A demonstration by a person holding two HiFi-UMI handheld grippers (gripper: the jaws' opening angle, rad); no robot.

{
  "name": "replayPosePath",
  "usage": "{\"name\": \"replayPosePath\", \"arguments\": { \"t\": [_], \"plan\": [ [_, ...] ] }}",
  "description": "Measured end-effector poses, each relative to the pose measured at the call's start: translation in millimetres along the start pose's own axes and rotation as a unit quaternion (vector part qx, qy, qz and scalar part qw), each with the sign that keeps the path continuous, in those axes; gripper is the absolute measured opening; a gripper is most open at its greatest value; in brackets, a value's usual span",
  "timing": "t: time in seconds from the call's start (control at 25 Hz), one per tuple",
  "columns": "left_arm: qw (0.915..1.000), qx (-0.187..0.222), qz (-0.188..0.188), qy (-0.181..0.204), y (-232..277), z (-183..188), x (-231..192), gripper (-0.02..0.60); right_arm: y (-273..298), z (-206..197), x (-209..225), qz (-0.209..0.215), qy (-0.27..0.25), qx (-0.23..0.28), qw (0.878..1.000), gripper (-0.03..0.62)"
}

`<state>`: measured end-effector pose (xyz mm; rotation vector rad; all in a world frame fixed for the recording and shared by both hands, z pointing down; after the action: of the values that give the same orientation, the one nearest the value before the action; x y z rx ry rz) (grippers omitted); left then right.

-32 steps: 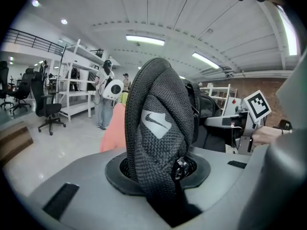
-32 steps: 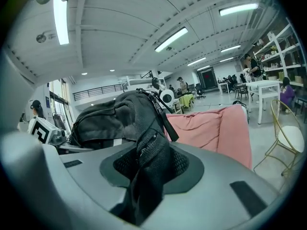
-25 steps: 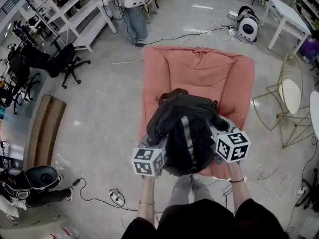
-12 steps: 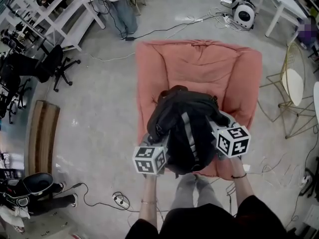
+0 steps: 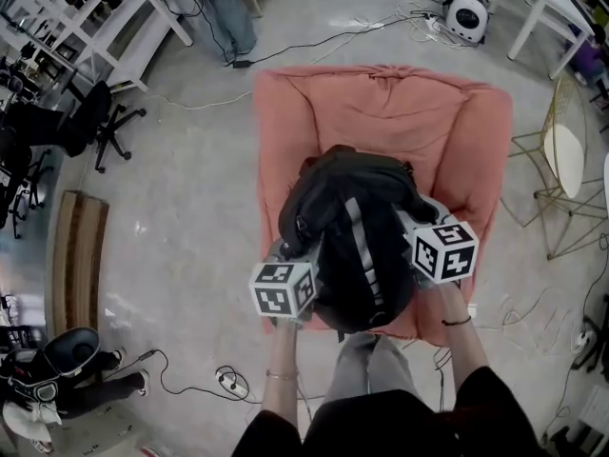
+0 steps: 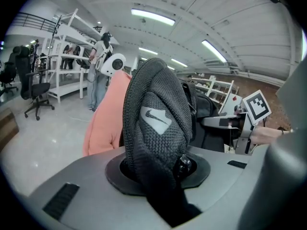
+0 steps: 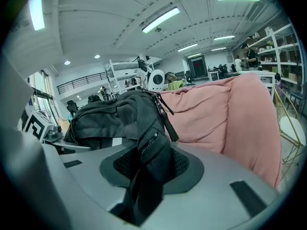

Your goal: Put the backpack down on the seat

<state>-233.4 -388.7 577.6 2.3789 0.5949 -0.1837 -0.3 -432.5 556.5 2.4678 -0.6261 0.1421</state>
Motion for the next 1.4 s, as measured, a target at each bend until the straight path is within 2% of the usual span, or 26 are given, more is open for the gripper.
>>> {"name": "replayPosePath", "arguments": {
  "t": [0.32,0.76,1.12,1.32,1.4],
  "plan": [
    [0.9999,-0.009,0.009,-0.011,27.6,8.9,-18.4,0.127,38.2,7.7,15.4,0.005,-0.006,-0.007,1.000,0.114],
    [0.9988,-0.024,0.022,-0.037,62.1,16.1,-41.3,0.132,87.1,15.4,34.1,0.018,-0.021,-0.044,0.999,0.118],
    [0.9975,-0.026,0.039,-0.053,73.6,18.7,-56.6,0.155,112.9,18.7,38.3,0.016,-0.002,-0.053,0.998,0.137],
    [0.9961,-0.027,0.061,-0.058,75.8,16.0,-64.0,0.181,121.1,15.8,37.7,0.004,0.010,-0.048,0.999,0.147],
    [0.9954,-0.024,0.069,-0.062,75.9,14.2,-64.9,0.190,122.5,12.4,36.9,0.002,0.015,-0.049,0.999,0.174]
  ]
}}
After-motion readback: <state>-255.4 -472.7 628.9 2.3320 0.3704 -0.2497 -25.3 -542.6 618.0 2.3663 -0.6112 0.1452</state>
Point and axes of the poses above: the fingertips, and each gripper's own axes: y forward along the fingers, x to its right, z out of its top, the point moved 6 cm from there along -y, backward along the fingers, and after that the axes turned 2 degrees about -x, right-handed, at the moved point
